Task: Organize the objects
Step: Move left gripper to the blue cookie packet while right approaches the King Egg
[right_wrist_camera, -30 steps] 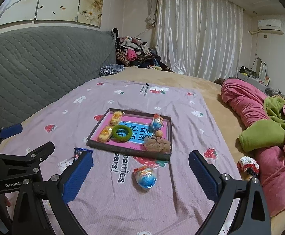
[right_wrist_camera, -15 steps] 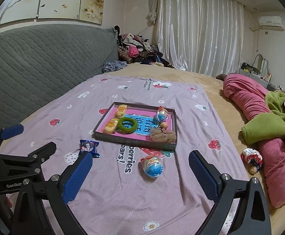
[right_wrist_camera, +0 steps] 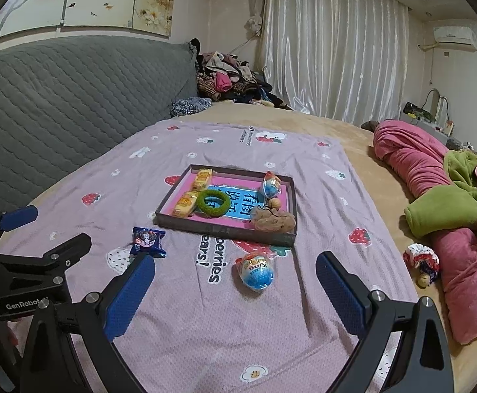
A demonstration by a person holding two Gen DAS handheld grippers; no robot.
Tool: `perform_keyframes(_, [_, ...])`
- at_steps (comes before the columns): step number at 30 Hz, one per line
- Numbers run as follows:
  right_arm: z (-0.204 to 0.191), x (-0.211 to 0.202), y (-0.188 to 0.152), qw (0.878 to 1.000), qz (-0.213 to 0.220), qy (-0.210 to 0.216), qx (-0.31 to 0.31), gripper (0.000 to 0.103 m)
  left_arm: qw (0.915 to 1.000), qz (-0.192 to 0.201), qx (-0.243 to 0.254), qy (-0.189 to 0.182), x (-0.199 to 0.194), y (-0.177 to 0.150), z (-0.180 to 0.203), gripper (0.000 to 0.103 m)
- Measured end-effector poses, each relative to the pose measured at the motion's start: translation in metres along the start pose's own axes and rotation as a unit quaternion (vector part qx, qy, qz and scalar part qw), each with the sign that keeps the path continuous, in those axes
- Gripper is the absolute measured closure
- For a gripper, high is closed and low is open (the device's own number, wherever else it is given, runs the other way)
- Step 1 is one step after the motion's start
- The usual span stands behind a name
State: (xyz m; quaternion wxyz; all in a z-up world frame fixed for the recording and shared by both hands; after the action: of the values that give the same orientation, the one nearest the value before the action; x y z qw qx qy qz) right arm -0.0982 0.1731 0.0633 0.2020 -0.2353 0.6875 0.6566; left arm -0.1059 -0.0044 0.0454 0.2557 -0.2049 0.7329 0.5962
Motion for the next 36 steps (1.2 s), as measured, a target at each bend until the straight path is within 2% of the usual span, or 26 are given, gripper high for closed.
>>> perform_keyframes(17, [0.007,0.012,-0.014,1.0,-0.016,-0.006,-0.002,0.003,0.9998,-0.021,0.0,-0.005,0.017,-0.012,0.007,0.0])
perform_keyframes(36, [0.021,0.07,-0.044,0.998,-0.065,-0.005,0.006,0.003,0.9971,-0.074,-0.007,-0.018,0.082,-0.04,0.017,0.0])
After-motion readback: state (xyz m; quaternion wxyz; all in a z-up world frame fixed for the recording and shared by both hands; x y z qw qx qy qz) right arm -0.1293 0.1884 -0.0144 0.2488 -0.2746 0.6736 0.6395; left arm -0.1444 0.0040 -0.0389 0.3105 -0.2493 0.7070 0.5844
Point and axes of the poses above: each gripper's, at about its wrist camera, not at the fingertips, and x roughly the way its jaws point, z to its right, y to its top, the point moved 3 cm from there along x, roughly the way its jaws point, and after that the axes turned 8 degrees about x, right-handed, at the moved point
